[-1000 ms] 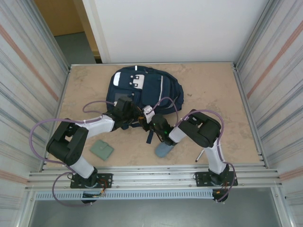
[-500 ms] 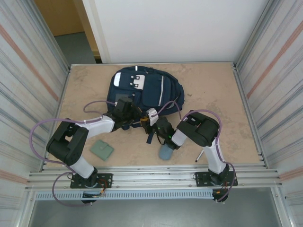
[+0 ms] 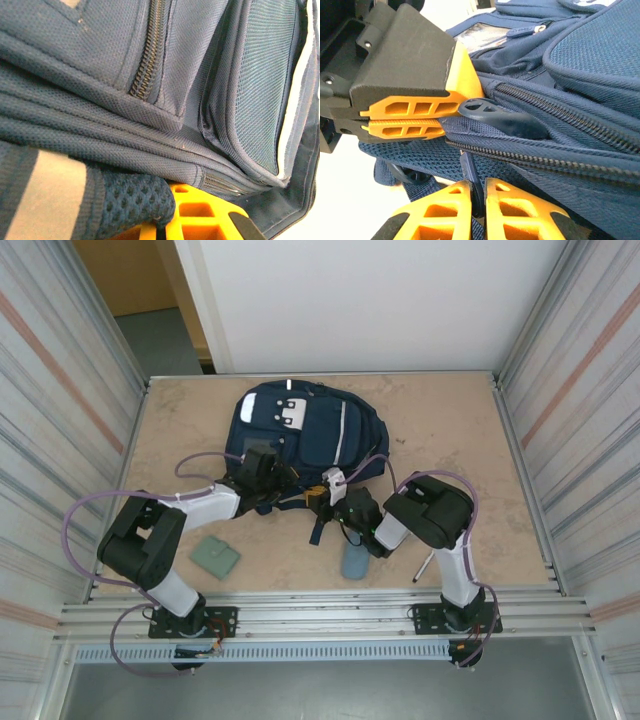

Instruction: Pack books, pencil case, and school supplies into a backpack

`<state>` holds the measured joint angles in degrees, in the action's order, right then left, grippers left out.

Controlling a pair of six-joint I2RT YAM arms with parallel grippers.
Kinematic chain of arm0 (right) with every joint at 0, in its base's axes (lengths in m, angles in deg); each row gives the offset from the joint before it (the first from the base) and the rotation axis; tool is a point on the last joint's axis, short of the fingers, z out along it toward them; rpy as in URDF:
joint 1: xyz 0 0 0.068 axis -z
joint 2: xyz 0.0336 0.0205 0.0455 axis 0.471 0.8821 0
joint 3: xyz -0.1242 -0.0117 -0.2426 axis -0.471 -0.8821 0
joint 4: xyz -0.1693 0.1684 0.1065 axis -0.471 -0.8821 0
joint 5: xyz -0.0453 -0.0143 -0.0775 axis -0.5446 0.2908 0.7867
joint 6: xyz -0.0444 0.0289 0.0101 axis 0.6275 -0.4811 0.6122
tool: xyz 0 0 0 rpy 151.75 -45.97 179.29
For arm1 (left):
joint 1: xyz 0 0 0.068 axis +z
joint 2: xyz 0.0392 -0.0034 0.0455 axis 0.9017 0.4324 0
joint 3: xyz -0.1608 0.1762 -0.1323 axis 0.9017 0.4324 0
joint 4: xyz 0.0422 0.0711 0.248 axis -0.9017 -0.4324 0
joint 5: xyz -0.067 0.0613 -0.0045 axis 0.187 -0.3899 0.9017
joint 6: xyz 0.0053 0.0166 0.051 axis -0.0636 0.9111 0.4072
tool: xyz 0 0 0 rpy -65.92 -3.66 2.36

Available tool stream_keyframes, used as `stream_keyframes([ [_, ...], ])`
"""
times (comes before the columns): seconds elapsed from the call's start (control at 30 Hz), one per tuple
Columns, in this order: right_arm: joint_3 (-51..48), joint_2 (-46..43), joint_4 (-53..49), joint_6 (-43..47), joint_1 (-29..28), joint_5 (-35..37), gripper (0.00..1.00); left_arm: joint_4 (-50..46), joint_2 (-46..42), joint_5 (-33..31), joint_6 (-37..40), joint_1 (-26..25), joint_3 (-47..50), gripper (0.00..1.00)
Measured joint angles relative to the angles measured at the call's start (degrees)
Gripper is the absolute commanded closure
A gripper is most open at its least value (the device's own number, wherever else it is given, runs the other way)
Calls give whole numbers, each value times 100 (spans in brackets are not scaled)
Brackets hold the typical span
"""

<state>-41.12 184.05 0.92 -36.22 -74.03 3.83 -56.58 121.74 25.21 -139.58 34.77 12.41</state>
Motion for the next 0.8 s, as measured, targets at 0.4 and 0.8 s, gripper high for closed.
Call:
stream_keyframes([
  [0.4,-22,-11,15,26,120,-378,85,205,0,-4,-39,15,149,100],
  [0.8,273,9,-778,2138,-710,1436,55,442,-278,-450,-748,-59,599,100],
])
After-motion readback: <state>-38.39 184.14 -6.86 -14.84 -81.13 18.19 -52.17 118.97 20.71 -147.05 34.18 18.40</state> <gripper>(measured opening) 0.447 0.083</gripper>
